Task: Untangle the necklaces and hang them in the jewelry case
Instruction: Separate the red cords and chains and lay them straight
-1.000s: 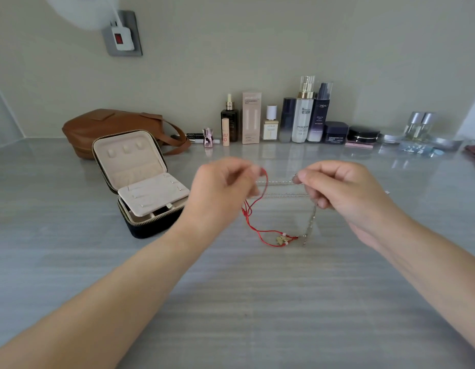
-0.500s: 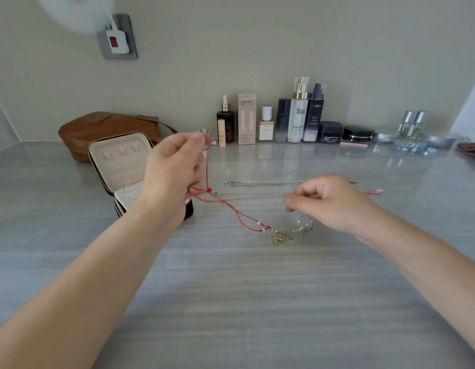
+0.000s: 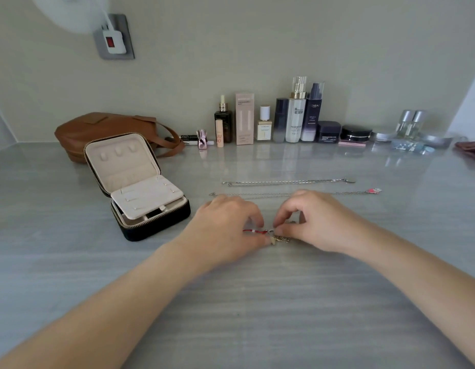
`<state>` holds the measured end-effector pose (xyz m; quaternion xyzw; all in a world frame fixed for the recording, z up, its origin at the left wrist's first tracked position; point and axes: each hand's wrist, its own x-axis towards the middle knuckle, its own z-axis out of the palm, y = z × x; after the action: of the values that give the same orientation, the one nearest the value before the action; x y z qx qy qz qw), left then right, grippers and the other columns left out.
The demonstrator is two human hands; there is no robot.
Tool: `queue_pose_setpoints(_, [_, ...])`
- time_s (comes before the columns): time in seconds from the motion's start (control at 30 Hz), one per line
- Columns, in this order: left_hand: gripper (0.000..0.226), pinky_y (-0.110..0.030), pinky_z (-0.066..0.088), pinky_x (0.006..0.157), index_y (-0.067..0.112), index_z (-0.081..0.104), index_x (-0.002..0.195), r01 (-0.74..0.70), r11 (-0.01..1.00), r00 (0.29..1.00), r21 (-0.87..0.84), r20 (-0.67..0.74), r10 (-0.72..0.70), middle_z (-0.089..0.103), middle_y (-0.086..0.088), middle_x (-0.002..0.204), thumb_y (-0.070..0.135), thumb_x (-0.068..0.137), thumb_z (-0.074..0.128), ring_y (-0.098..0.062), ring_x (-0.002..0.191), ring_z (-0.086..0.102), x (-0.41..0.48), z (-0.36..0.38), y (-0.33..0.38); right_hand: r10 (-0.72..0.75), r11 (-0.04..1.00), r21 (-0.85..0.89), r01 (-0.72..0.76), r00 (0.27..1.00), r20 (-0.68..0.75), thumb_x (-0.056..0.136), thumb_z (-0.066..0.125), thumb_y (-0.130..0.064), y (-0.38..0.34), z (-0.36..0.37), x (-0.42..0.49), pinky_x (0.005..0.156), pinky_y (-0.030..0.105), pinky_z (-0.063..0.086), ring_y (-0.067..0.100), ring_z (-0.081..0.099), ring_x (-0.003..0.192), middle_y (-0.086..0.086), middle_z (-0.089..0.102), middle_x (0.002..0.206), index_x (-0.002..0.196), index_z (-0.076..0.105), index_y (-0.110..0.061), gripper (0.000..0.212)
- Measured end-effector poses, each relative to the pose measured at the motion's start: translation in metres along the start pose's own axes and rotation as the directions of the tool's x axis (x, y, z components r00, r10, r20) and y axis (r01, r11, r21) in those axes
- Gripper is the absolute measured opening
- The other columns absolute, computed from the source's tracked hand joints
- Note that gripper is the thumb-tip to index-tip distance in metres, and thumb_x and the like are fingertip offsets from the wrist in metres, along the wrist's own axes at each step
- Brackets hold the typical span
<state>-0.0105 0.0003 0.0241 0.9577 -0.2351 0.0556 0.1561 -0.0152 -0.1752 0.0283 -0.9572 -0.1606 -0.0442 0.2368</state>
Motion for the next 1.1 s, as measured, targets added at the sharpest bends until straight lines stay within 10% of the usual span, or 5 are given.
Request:
queue_pose_setpoints(0.27, [0.012, -0.023, 0.034, 0.076, 0.021, 0.063, 0.094, -0.042, 0.998, 0.998, -0.04, -0.057, 0.04, 0.059, 0.007, 0.096, 0.027, 0.089, 0.054, -0.015, 0.099, 0.056, 0.0, 0.002, 0.001, -0.021, 0.997, -0.069, 0.025, 0.998, 0.051, 0.088, 0.057, -0.03, -0.003, 0.004, 0.0, 0.073, 0.024, 0.038, 0.011, 0.05, 0.084, -0.015, 0.049, 0.081, 0.076, 0.052, -0.033, 0.014])
queue_pose_setpoints(0.57, [0.006, -0.015, 0.043, 0.053, 0.025, 0.053, 0.084, 0.092, 0.839, 0.995, -0.537, 0.01, -0.102, 0.07, -0.002, 0.08, 0.023, 0.09, 0.054, -0.007, 0.062, 0.056, 0.003, -0.004, 0.003, 0.042, 0.974, 0.223, -0.032, 0.998, -0.04, 0.089, 0.057, -0.021, -0.006, -0.004, 0.002, 0.067, 0.028, 0.043, 0.012, 0.053, 0.066, -0.007, 0.059, 0.069, 0.069, 0.054, -0.03, 0.022])
queue_pose_setpoints(0.73, [0.013, -0.026, 0.052, 0.065, 0.031, 0.06, 0.078, 0.081, 0.804, 0.996, -0.589, 0.02, -0.086, 0.063, 0.012, 0.07, 0.021, 0.081, 0.068, -0.005, 0.065, 0.058, 0.002, 0.002, 0.005, 0.059, 0.951, 0.304, -0.046, 0.998, -0.034, 0.09, 0.055, -0.021, -0.01, -0.005, 0.0, 0.056, 0.018, 0.038, 0.008, 0.049, 0.059, -0.006, 0.057, 0.064, 0.071, 0.056, -0.028, 0.021])
queue_pose_setpoints(1.1, [0.014, -0.013, 0.033, 0.042, 0.017, 0.06, 0.073, 0.158, 0.604, 0.976, -0.781, 0.029, -0.217, 0.06, 0.01, 0.049, 0.01, 0.086, 0.06, -0.001, 0.043, 0.046, 0.005, -0.005, 0.008, 0.102, 0.883, 0.461, -0.087, 0.995, -0.008, 0.091, 0.054, -0.018, -0.012, -0.009, -0.003, 0.049, 0.012, 0.039, 0.005, 0.049, 0.052, -0.01, 0.061, 0.06, 0.071, 0.058, -0.023, 0.021])
